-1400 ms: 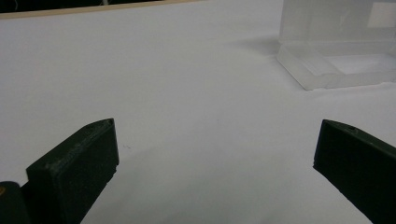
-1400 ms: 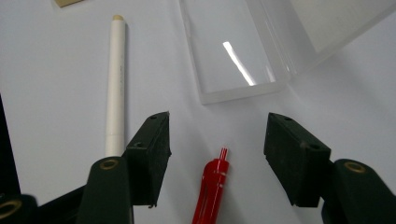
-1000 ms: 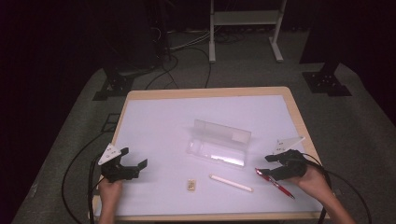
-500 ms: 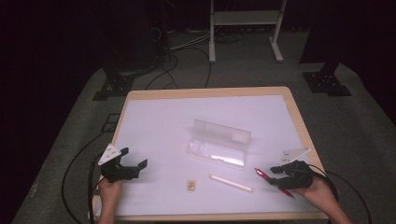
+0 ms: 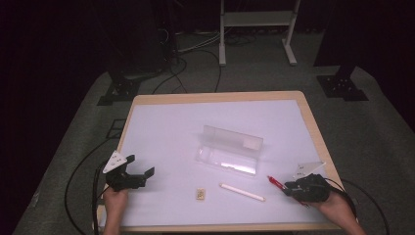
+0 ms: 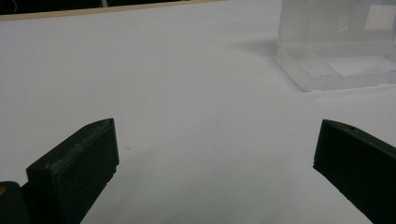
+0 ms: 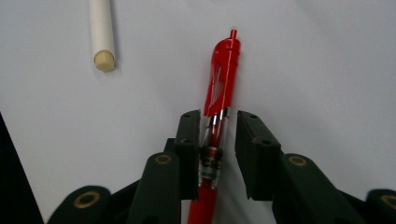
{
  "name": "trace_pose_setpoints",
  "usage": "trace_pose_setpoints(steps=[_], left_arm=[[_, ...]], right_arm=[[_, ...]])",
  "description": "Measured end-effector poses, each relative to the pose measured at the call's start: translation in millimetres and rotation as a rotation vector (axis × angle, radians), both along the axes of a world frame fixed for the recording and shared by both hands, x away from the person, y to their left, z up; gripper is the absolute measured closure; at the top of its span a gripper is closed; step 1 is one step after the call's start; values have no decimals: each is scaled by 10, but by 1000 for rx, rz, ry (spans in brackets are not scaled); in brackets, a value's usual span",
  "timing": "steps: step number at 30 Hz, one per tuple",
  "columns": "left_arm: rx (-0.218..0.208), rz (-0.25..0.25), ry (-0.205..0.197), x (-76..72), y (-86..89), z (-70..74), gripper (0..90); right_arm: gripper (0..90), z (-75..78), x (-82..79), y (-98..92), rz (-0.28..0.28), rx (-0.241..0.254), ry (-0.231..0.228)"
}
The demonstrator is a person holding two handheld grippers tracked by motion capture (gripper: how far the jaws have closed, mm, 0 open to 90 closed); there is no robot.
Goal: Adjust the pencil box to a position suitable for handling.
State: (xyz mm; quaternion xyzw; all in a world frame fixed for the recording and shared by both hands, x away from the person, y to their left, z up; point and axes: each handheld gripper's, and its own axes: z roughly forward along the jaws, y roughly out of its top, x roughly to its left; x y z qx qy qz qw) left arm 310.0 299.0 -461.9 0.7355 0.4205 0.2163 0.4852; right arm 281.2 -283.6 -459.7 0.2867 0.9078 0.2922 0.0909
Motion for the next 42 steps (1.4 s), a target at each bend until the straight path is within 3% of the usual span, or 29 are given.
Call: trace_pose_setpoints(steps=[7,17,42], left_arm=[[4,-1,-3,-4,1,1,0],[2,0,-2,-5,4,2,0],[-7,-6,-7,-7,15,0,0]], right_arm=[[783,-4,-11,-10,-7,13,4],[789,19,-7,-21,-15,30,1],[791,329,137,136,17,90,-27]])
